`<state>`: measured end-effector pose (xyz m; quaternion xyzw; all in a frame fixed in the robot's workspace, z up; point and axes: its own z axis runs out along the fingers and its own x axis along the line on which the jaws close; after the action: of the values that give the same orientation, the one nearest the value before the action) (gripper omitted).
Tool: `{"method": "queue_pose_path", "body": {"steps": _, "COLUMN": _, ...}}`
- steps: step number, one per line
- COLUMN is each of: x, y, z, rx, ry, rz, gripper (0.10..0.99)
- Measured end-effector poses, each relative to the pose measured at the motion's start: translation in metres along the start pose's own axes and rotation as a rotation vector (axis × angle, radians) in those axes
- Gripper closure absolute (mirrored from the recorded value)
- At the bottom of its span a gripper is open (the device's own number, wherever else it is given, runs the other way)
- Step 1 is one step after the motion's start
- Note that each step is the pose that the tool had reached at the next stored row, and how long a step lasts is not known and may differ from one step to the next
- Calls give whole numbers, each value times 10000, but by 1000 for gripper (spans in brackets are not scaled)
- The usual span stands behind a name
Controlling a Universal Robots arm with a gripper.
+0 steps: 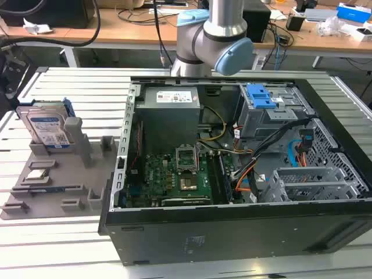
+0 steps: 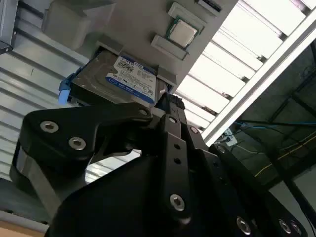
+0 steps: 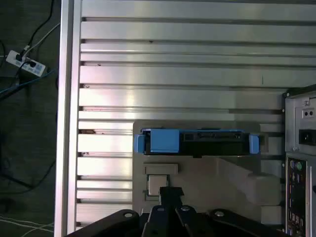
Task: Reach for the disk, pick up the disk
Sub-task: 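Pick up the disk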
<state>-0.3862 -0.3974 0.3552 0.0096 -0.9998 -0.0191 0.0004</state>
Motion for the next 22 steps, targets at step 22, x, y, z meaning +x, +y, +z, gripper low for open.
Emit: {"method": "queue_pose_path", "body": {"steps": 22, "x": 0, "y": 0, "z": 0, "rx": 2, "ry": 202, "rz": -5295, "gripper": 980}}
